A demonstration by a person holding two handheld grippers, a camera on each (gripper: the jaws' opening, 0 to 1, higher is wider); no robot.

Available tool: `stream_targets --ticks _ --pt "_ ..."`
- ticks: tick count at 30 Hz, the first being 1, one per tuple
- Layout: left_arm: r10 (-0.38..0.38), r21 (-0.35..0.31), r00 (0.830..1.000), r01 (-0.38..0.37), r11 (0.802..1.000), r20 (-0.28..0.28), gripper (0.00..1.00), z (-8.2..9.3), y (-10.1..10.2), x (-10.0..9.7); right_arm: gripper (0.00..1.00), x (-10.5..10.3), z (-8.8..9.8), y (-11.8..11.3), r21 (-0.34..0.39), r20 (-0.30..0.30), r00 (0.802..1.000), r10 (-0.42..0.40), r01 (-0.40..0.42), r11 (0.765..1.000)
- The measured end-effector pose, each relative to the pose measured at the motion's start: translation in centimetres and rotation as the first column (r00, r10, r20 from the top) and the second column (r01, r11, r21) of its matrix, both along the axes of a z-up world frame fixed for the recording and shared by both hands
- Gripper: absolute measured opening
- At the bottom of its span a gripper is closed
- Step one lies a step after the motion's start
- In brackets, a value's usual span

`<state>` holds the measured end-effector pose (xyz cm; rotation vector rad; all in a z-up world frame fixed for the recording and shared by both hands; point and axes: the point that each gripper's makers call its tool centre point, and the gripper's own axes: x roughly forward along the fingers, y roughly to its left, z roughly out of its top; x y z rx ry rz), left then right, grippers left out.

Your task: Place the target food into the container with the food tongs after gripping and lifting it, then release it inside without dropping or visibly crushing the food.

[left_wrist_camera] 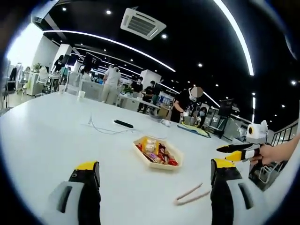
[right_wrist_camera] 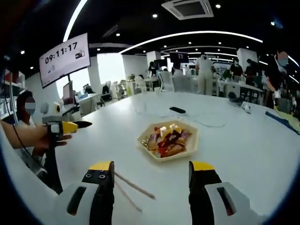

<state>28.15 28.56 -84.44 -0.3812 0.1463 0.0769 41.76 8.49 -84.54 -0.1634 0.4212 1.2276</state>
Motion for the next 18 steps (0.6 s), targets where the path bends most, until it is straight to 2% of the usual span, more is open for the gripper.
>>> stream_targets --ticks 3,14,16,18 --pt "0.005 0.013 1.0 -0.004 1.0 -0.012 0.99 0.0 0.2 -0.5 0.65 -0.2 0.4 0.2 -0.011 0.027 0.999 0.017 -0.017 1.0" --pt "0.015 0.006 1.0 -0.015 1.0 0.006 0.99 1.0 0.8 -1.6 0.65 -0.3 3.0 0.3 0.03 0.043 0.999 0.01 -0.012 0.999" --pt "0.005 0.014 1.0 -0.005 1.0 -0.005 0.99 1.0 0.7 -1.7 0.65 -0.6 3.5 0.0 -0.004 0.098 0.995 0.025 -0.024 1.0" --pt "-0.008 0.029 1.0 0.009 1.0 -0.02 0.99 1.1 0.5 -1.7 0.65 -1.1 4.0 -0.1 0.008 0.097 0.995 0.023 -0.024 1.0"
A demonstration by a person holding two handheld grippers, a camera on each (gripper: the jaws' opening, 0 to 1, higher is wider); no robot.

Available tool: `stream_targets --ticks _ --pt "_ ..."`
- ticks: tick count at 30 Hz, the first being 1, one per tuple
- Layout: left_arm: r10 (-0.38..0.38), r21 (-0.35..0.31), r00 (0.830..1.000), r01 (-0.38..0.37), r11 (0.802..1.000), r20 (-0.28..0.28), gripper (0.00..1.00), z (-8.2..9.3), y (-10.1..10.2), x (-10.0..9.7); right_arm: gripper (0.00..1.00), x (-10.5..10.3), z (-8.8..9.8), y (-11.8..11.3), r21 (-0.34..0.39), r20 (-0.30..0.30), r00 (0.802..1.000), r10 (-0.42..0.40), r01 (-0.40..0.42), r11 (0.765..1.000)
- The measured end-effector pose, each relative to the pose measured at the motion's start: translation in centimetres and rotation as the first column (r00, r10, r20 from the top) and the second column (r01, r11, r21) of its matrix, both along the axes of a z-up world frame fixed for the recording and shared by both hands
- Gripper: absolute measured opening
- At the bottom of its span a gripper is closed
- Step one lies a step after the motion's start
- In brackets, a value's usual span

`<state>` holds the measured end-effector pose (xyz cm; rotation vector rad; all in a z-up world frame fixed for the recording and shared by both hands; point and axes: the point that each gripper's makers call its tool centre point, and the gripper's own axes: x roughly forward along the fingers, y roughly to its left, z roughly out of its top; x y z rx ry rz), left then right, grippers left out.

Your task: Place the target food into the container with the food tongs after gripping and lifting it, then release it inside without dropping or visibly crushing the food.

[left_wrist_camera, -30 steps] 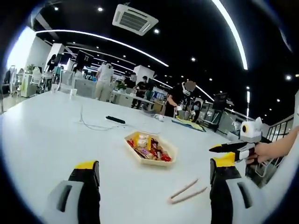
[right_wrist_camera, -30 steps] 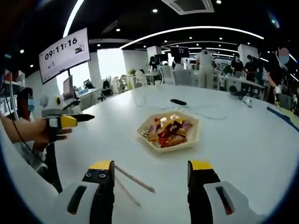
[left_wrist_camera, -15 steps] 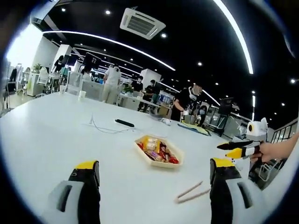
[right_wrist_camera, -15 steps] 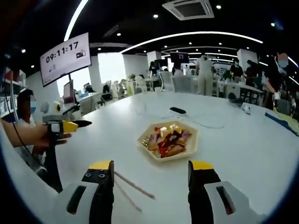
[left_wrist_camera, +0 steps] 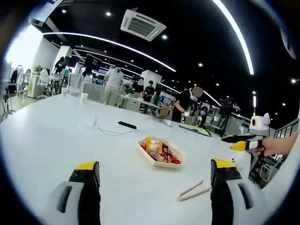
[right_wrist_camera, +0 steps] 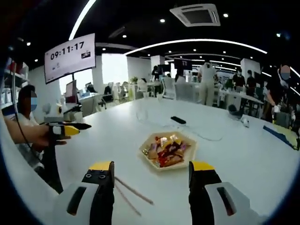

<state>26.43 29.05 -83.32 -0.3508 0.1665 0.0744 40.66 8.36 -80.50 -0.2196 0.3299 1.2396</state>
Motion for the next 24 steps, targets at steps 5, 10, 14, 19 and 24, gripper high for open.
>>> stream_targets --ticks 5,10,14,19,24 --pt "0.0 0.016 1.0 -0.001 1.0 0.022 0.99 0.9 -0.2 -0.2 0.65 -0.6 0.2 -0.3 0.002 0.005 1.0 0.004 -0.004 1.0" --pt "-0.013 0.029 0.999 0.013 1.0 0.03 0.99 1.4 -0.3 -0.2 0.64 -0.3 0.5 -0.9 -0.003 0.048 0.999 0.016 -0.016 1.0" --pt "-0.03 0.061 0.999 0.029 0.998 0.012 0.99 1.6 -0.5 -0.2 0.65 0.5 1.0 -2.0 0.026 0.022 1.0 -0.022 0.021 0.999" --pt "-0.033 0.07 0.999 0.031 0.997 0.031 0.99 2.1 -0.6 -0.5 0.63 1.0 2.6 -3.5 0.053 0.064 0.997 -0.048 0.045 0.998" --pt "-0.051 0.057 0.999 0.05 0.997 0.011 0.99 1.1 -1.0 -0.9 0.64 1.1 3.4 -5.1 0.097 0.045 0.997 -0.069 0.064 0.993"
